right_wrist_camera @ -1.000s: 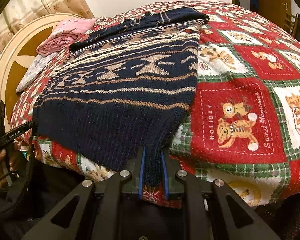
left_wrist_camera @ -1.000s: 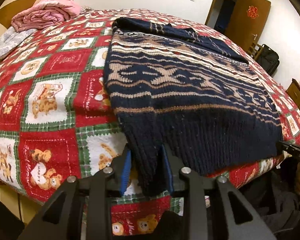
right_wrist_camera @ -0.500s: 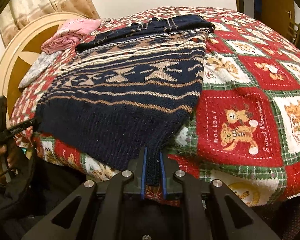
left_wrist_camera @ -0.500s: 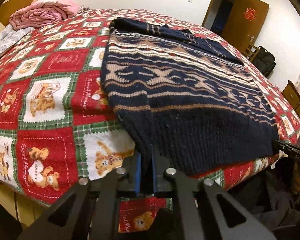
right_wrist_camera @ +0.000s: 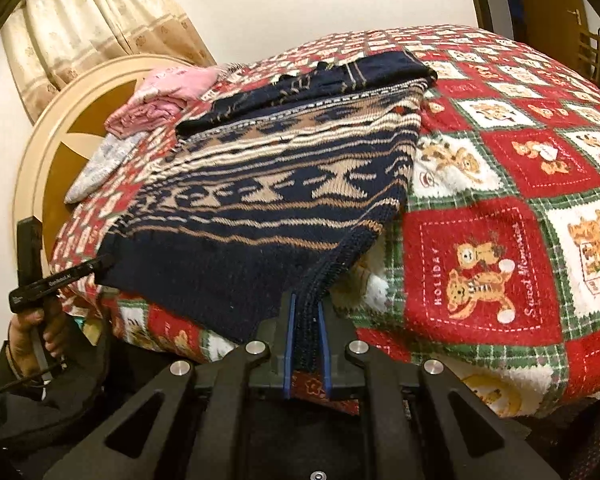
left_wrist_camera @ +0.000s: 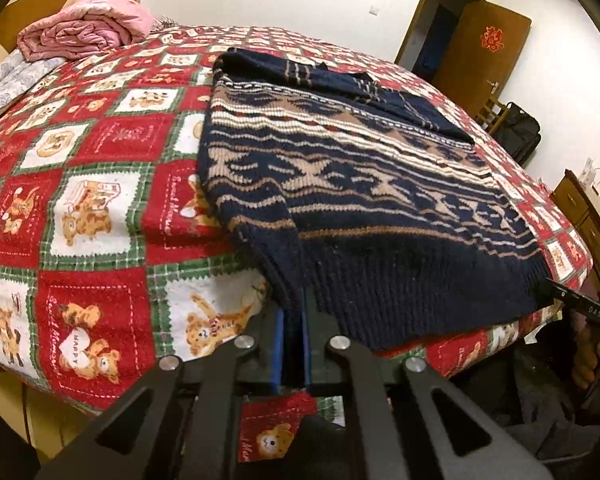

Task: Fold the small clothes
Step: 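Fold the hem over the sweater body toward the collar with both tools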

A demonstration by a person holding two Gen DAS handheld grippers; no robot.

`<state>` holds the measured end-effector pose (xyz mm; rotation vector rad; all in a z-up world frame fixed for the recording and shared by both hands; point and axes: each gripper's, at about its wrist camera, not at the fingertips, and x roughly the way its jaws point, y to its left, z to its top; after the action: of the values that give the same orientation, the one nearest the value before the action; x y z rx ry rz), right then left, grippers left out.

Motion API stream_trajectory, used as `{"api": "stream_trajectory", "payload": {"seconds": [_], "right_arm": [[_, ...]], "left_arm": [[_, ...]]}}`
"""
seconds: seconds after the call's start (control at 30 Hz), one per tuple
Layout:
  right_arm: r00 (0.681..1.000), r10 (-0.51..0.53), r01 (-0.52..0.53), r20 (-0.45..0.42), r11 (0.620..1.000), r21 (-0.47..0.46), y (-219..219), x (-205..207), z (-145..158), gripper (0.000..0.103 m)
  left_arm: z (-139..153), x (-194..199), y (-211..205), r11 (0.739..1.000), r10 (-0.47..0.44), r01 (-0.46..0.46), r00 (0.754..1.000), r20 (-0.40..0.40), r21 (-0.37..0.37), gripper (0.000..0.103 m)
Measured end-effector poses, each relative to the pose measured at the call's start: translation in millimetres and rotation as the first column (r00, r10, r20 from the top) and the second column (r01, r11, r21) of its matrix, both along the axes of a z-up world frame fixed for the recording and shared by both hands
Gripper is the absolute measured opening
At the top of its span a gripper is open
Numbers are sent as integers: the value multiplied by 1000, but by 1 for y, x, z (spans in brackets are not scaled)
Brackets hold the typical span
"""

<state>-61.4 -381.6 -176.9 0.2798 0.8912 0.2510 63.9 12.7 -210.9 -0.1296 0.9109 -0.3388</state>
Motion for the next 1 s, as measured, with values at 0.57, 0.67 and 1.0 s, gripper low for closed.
{"api": "stream_trajectory", "payload": {"seconds": [0.57,0.67,1.0], "right_arm": [[999,-47,41,24,980,192,-31,-3,18,9],[998,-56,46,41,977,208,-36,-3,26,9],[994,-60,39,90,975,220,-38,4,46,9]], "left_arm": [[37,-1,14,994,8,-2,999,54,-111,7],[43,-1,15,993,10,-1,997,71,-115,7],[54,3,16,991,8,4,996,92,-136,7]]}}
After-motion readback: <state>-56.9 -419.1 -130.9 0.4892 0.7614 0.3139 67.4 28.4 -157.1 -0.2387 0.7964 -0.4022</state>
